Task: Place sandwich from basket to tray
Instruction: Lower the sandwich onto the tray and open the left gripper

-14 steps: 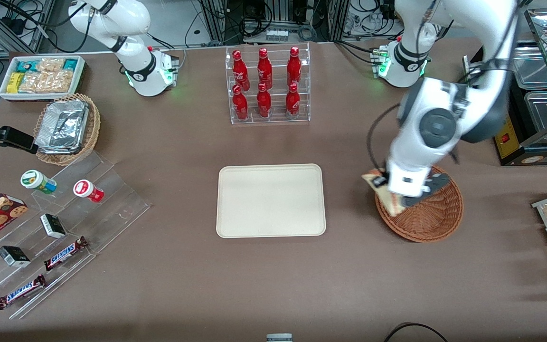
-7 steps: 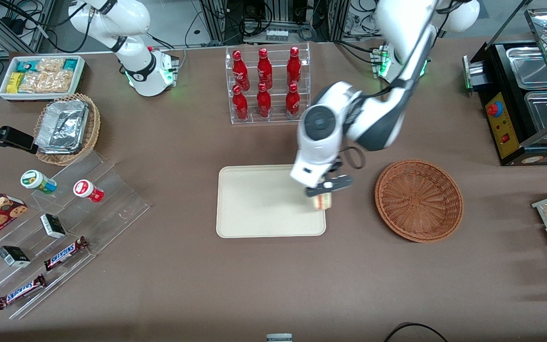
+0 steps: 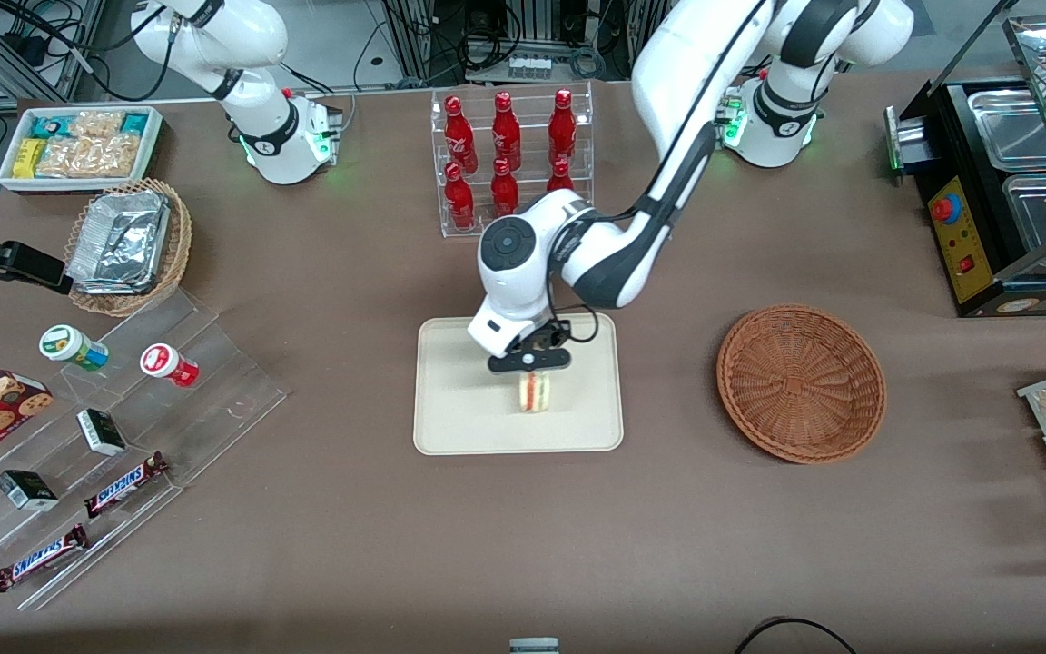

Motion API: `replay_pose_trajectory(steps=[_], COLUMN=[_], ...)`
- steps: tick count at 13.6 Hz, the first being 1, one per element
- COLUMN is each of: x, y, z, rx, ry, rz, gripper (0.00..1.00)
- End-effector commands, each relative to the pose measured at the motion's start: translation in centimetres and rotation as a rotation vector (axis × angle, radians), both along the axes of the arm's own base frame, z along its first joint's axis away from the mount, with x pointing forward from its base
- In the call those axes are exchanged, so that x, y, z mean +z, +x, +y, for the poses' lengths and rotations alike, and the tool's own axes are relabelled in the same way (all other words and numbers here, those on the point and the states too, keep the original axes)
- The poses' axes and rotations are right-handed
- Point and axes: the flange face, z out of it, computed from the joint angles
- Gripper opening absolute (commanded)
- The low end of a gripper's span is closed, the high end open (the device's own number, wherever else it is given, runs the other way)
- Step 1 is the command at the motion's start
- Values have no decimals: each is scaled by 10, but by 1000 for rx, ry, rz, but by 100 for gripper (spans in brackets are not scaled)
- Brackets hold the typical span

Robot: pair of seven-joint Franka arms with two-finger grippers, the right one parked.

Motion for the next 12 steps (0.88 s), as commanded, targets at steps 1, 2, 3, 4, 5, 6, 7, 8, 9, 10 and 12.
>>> replay_pose_trajectory(steps=[1, 2, 3, 4, 5, 6, 7, 8, 9, 10, 12], x=[-13, -19, -25, -25, -26, -24, -21, -15, -2, 12, 48], y=[1, -6, -9, -9, -8, -7, -6, -5, -2, 0, 6], z=[-17, -23, -24, -24, -23, -24, -24, -22, -22, -19, -4], rx=[-25, -39, -46, -46, -47, -51, -50, -45, -39, -28, 8], ry=[-2, 5, 10, 10, 12, 10, 9, 8, -3, -6, 20], rz=[-34, -30, -26, -26, -25, -28, -31, -33, -43, -47, -25], gripper=[16, 16, 18, 28, 51, 89, 99, 99, 99, 99, 99])
